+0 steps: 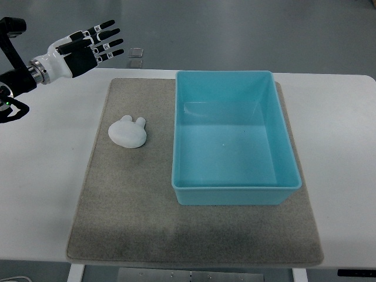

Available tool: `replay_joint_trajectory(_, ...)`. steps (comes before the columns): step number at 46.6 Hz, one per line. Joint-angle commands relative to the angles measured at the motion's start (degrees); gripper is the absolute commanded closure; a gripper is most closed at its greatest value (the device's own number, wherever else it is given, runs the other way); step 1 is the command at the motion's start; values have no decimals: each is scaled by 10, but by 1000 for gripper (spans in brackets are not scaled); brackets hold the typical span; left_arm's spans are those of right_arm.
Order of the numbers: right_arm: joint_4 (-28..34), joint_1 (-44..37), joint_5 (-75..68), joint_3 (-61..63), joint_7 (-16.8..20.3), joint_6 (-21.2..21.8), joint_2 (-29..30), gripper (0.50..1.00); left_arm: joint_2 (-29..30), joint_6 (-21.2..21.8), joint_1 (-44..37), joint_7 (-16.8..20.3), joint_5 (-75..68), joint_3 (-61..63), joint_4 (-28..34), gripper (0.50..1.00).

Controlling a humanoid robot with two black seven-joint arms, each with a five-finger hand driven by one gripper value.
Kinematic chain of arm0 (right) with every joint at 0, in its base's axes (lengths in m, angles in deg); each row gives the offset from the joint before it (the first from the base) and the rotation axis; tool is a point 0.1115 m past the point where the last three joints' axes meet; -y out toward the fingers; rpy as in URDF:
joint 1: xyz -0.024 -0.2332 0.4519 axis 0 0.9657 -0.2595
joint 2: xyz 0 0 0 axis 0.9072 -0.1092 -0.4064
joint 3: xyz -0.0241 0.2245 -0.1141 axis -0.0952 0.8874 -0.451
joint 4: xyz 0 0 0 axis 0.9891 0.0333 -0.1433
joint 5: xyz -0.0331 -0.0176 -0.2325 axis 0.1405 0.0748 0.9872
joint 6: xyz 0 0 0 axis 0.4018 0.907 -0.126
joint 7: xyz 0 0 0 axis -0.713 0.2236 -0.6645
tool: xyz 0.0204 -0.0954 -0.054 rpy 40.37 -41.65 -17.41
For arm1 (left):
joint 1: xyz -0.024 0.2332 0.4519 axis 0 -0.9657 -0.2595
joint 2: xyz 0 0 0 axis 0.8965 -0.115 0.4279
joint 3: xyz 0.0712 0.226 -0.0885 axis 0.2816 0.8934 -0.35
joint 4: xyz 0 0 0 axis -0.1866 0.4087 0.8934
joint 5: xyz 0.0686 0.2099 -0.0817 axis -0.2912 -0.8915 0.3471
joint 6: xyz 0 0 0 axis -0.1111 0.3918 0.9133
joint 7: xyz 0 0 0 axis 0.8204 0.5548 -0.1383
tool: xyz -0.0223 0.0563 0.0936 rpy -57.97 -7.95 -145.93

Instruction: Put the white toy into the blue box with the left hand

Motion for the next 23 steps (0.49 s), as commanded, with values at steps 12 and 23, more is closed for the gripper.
replay_joint_trajectory(12, 0, -1, 0, 0, 0, 0, 0, 564, 1, 0, 2, 0, 0, 17, 0, 501)
replay_joint_trajectory(23, 0, 0, 0, 0, 0, 0, 0, 564, 8, 0, 5, 1, 0, 18, 4, 501)
